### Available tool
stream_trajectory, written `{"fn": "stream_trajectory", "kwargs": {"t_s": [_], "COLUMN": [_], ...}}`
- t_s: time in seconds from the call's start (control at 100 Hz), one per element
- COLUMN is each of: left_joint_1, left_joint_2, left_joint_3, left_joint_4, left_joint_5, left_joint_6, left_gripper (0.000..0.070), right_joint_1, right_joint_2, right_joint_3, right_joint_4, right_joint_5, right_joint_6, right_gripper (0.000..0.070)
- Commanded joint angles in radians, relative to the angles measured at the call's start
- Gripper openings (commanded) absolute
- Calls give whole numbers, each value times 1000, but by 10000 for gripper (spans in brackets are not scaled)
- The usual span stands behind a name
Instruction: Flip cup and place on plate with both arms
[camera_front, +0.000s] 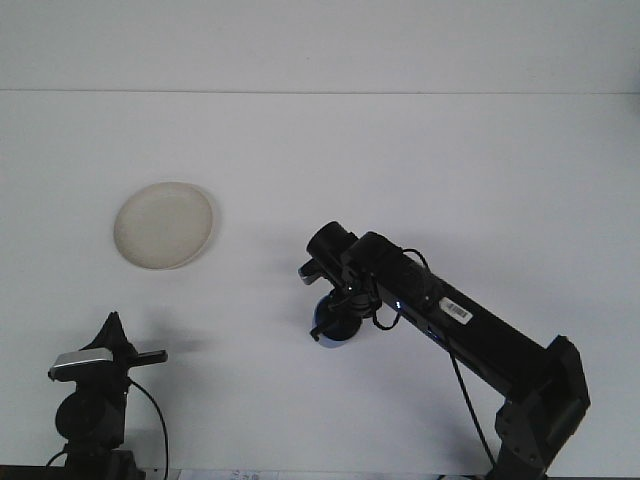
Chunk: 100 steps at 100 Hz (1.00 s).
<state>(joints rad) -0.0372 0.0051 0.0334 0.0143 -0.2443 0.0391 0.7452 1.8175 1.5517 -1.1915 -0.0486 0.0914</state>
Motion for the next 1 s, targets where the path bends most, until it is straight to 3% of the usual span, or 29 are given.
{"fn": "stream_trajectory", "kwargs": {"t_s": [0.0, 0.34, 0.39, 0.49, 0.54, 0.99], "left_joint_1": [0, 0, 0, 0, 0, 0], "left_joint_2": [-2, -2, -2, -2, -2, -2], "left_joint_3": [-19, -19, -19, -19, -19, -19], "left_joint_4": [11, 11, 11, 11, 11, 11], "left_joint_5": [-2, -2, -2, -2, -2, -2], "left_joint_6": [8, 8, 8, 8, 8, 8], "left_gripper": [14, 14, 14, 14, 14, 14], "right_joint_1": [16, 28, 28, 29, 29, 25], "right_joint_2": [44, 76, 76, 76, 75, -15], "right_joint_3": [23, 23, 23, 23, 23, 127], "right_joint_4": [10, 34, 34, 26, 20, -19], "right_joint_5": [0, -4, -5, -12, -10, -11], "right_joint_6": [-9, -10, -10, -9, -10, -18], "right_gripper": [4, 24, 107, 380, 446, 495]}}
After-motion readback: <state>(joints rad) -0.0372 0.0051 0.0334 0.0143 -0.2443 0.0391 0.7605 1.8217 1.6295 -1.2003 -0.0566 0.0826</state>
